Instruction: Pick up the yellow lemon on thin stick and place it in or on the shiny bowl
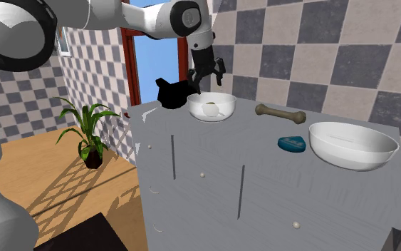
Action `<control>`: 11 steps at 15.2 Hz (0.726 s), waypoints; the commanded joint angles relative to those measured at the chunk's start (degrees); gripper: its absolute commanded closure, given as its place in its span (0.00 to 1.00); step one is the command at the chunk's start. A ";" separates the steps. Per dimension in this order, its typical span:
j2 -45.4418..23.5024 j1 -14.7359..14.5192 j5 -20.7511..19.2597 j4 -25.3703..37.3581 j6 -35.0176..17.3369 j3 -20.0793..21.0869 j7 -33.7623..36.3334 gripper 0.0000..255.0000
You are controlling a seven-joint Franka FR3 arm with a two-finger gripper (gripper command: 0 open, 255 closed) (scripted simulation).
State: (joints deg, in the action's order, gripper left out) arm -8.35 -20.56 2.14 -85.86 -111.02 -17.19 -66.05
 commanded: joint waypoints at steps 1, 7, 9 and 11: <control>0.58 -0.13 -0.25 2.11 2.66 0.03 0.27 0.00; 1.00 -0.16 -0.40 4.94 5.90 0.02 0.37 0.00; 1.00 -0.16 -0.40 4.94 5.90 0.02 0.37 0.00; 1.00 -0.16 -0.40 4.94 5.90 0.02 0.37 0.00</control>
